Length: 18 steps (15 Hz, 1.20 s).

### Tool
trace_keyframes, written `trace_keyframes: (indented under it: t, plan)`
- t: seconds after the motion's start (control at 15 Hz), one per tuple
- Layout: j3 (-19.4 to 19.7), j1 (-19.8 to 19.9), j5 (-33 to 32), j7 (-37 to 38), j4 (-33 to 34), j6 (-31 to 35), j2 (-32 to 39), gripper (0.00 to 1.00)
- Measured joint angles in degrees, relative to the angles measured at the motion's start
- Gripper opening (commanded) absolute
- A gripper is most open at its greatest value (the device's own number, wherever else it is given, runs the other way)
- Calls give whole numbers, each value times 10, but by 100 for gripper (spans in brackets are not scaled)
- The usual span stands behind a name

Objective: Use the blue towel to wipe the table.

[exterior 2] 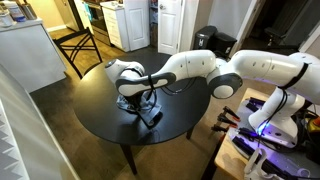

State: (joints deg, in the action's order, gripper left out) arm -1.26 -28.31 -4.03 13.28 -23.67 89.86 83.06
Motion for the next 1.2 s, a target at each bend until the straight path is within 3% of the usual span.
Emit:
trace_keyframes:
  t: [0.07,0.73,1.2]
  plan:
    - [0,5,0,-4,0,-2,-2,38]
    - [1,42,0,-38,0,-71,-45,98]
    - [1,70,0,-38,6,-76,-66,100]
